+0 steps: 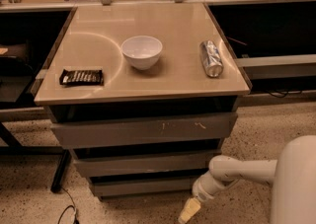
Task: Open bottom drawer
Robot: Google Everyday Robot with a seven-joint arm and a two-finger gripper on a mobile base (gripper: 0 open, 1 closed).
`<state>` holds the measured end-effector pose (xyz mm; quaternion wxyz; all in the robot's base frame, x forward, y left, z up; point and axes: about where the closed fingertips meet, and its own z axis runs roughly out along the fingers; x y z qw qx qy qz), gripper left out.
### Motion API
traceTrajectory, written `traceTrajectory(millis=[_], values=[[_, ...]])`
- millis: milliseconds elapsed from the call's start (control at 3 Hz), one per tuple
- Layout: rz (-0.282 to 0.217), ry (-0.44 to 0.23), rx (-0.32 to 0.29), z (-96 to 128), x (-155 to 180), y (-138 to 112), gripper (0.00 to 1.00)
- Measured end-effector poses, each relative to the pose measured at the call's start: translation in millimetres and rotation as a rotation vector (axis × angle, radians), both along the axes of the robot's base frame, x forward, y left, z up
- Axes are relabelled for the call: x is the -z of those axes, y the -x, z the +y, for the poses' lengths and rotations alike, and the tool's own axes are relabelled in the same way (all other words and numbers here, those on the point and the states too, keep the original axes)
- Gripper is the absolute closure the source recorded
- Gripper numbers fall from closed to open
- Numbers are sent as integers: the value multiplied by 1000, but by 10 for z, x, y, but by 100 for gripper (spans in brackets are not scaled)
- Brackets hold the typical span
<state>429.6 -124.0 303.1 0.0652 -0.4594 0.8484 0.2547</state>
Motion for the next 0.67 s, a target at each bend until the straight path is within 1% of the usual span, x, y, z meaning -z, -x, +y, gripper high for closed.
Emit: traceTrajectory(millis=[333, 667], values=[[0, 0, 0, 0, 0, 0, 0], [-25, -56, 10, 92, 122, -138, 0]])
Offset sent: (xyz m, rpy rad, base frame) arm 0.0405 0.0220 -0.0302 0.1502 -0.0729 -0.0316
